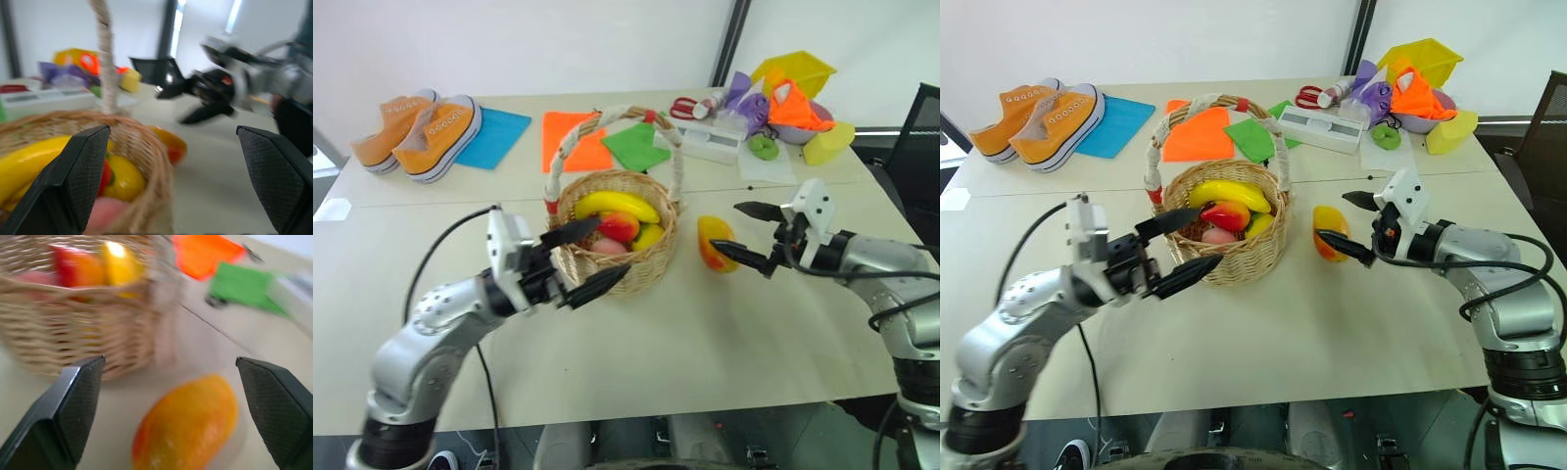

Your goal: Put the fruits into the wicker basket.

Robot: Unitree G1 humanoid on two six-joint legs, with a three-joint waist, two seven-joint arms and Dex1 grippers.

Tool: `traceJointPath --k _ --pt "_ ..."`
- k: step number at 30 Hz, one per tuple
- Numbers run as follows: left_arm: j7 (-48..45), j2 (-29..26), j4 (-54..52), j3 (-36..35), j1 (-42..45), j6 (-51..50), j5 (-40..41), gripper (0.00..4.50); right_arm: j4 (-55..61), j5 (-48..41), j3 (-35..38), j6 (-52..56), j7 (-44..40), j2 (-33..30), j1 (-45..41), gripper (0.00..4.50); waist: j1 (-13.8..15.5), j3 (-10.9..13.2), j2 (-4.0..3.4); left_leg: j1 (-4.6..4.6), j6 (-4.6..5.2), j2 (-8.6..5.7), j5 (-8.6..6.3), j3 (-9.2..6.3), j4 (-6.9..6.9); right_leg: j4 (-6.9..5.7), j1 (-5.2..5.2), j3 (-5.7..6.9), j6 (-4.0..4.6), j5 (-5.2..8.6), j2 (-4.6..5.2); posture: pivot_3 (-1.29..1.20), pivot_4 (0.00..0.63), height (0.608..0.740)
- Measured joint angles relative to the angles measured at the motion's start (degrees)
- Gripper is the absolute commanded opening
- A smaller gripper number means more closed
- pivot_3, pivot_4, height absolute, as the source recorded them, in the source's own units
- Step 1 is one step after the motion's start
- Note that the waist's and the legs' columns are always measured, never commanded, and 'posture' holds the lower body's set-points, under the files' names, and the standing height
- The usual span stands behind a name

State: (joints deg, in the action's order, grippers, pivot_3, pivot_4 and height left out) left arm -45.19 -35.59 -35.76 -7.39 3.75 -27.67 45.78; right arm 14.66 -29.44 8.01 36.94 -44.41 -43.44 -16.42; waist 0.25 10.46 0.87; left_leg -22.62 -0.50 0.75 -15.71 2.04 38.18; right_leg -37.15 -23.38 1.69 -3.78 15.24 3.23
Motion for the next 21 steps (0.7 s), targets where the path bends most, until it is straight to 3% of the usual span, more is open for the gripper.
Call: traceJointPath --k 2,7,21 --pt "-5.4 -5.2 0.2 -3.6 -2.3 0.1 1.2 4.42 1.6 -0.2 -0.3 4.4 3.0 0.3 0.5 4.50 0.1 0.0 -0.05 0.00 0.00 0.01 0.00 0.00 -0.02 0.00 -0.02 0.00 0.14 0.08 0.00 0.00 0.150 0.740" --pt "-11.5 -9.1 2.2 -7.7 -4.7 2.2 1.0 4.42 3.8 2.0 -2.2 9.6 10.7 2.6 -1.4 4.50 0.3 0.0 -0.05 -0.02 0.00 -0.04 0.00 0.03 -0.02 0.06 0.00 -0.01 0.16 0.09 0.05 0.00 0.150 0.740" --pt "-11.1 -6.5 2.5 -6.8 -5.2 5.7 -1.5 4.42 0.9 7.2 -5.5 16.5 19.9 8.6 -2.2 4.50 0.3 0.0 -0.03 -0.05 0.01 -0.01 -0.01 0.03 -0.03 0.05 -0.03 0.00 0.13 0.08 0.03 0.00 0.150 0.740"
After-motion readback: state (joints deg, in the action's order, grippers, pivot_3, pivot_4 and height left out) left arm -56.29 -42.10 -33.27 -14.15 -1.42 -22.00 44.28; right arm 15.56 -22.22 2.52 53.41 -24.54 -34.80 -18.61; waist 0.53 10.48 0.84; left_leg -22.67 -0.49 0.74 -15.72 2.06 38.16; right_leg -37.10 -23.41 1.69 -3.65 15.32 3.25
